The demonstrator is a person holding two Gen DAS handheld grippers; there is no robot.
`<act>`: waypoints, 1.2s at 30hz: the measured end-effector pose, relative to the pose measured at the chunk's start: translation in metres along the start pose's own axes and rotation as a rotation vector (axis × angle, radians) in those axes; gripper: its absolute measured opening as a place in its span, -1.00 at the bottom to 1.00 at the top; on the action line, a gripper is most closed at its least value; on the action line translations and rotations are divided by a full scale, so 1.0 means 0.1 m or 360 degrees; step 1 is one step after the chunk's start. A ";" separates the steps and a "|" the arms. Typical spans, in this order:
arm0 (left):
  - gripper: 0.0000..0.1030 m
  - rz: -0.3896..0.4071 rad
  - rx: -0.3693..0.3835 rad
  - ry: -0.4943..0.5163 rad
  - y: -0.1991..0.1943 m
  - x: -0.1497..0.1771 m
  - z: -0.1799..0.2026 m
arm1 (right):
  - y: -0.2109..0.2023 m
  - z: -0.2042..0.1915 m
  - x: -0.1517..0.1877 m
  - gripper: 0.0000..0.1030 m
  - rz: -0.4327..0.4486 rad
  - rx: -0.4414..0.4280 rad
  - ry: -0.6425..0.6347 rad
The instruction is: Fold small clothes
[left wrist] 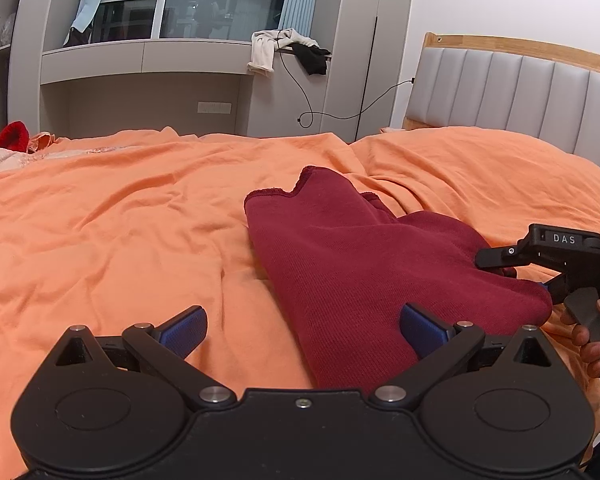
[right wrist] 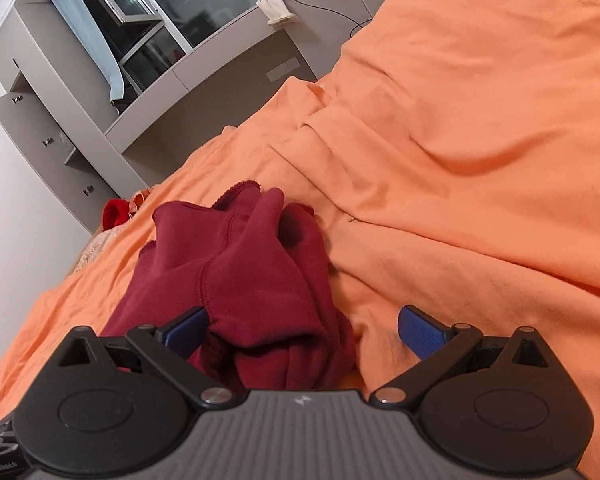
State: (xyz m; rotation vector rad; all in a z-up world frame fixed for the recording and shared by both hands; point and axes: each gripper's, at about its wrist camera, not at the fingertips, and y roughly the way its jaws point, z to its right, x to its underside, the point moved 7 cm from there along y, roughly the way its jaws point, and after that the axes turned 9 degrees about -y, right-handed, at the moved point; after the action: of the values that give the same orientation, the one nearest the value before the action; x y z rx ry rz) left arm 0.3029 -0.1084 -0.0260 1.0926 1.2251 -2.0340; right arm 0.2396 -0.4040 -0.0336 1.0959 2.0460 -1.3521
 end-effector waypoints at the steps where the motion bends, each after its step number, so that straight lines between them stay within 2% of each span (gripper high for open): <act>1: 0.99 0.0000 0.0000 0.0000 0.00 0.00 0.00 | 0.00 -0.01 0.01 0.99 0.0000 0.0005 -0.0008; 14: 0.99 0.0000 0.0002 -0.0001 0.00 0.00 0.00 | 0.04 -0.03 0.05 1.00 -0.0004 0.0034 -0.0025; 18: 0.99 -0.0005 0.0034 -0.0039 -0.02 -0.04 -0.02 | 0.04 -0.03 0.04 1.00 -0.0002 0.0028 -0.0020; 22: 0.99 0.0003 0.0157 -0.0156 -0.06 -0.16 -0.06 | -0.01 -0.06 0.02 1.00 0.0051 -0.0160 0.0073; 24: 0.99 0.0018 0.0193 -0.0181 -0.06 -0.22 -0.07 | 0.00 -0.06 0.01 1.00 0.0055 -0.0198 0.0121; 27: 0.99 -0.0012 0.0208 -0.0214 0.04 -0.27 -0.08 | 0.03 -0.06 0.02 0.86 0.0056 -0.0182 0.0129; 32: 0.99 -0.0179 0.0189 -0.0316 0.32 -0.17 -0.19 | 0.06 -0.11 0.04 0.58 0.0068 -0.0125 0.0046; 36: 0.99 -0.0186 0.0212 -0.0340 0.34 -0.14 -0.20 | 0.03 -0.15 0.04 0.40 0.0096 -0.0138 0.0029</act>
State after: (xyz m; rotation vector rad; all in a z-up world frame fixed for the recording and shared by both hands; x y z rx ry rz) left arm 0.3440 -0.1053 -0.0354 0.8523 1.0804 -2.2823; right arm 0.2405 -0.3883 -0.0321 1.1268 2.0475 -1.2166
